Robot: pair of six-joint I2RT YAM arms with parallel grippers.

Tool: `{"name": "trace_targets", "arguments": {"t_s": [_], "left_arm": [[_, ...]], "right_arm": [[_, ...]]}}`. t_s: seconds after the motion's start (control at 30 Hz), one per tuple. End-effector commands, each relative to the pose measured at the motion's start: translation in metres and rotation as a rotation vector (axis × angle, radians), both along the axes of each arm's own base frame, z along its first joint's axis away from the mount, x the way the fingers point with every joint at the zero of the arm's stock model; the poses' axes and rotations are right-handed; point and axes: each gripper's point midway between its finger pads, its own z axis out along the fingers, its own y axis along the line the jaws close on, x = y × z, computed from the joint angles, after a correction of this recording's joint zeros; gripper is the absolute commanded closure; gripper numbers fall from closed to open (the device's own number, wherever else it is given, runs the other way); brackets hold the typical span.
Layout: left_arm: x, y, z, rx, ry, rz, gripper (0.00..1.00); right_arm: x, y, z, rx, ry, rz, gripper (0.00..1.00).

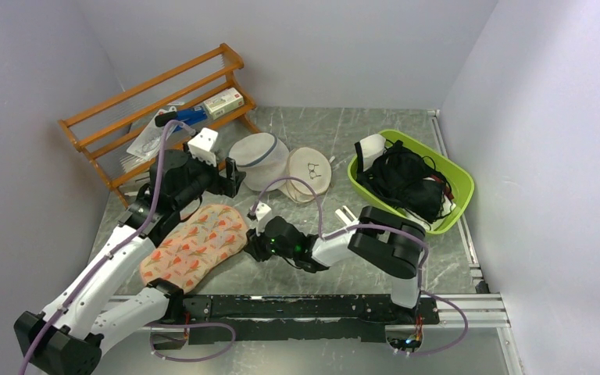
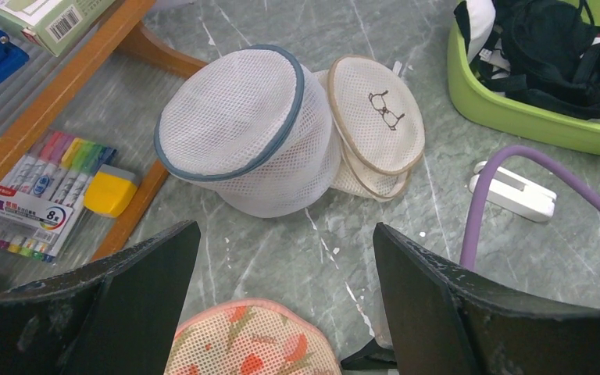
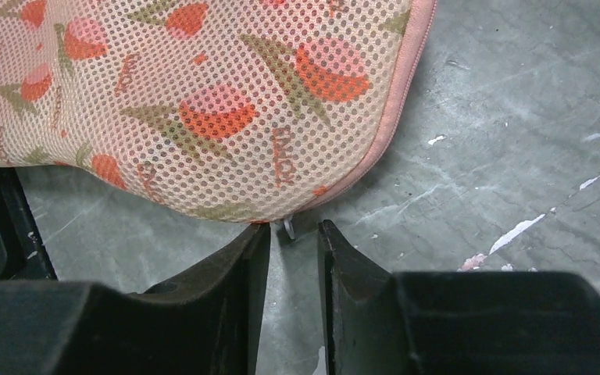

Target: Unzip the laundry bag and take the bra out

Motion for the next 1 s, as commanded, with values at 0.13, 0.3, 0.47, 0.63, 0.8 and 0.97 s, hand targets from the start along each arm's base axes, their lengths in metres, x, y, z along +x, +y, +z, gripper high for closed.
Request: {"name": "trace_targets", "arguments": {"t_s": [0.13,0.3,0.47,0.63,0.8,0.97], "left_arm": [[-0.009,-0.003,0.031,-0.059,-0.066,-0.023,0.07],[-0.011,-0.004,0.033,-0.067,-0.071,-0.034,0.07],[-0.012,-0.007,0.032,-0.070,-0.060,-0.047,0.07],[-0.009,-0.008,0.025,-0.059,-0.035,-0.045,0.07],[-0.006,-0.018,0.009,-0.042,0.025,-0.086,0.06],[-0.004,-0.037,-0.017,-0.025,0.117,-0.172,0.07]], "right_arm": [[0.001,-0.005,-0.019,-0.048,-0.029,-0.036,0.79],[0.004,-0.005,-0.026,-0.078,-0.032,-0.057,0.85],[0.011,-0.007,-0.029,-0.115,-0.055,-0.082,0.97],[0.023,-0.025,-0.023,-0.159,-0.100,-0.166,1.00],[0.030,-0.062,-0.012,-0.212,-0.128,-0.278,1.00],[0.026,-0.102,-0.005,-0.253,-0.133,-0.353,1.00]]}}
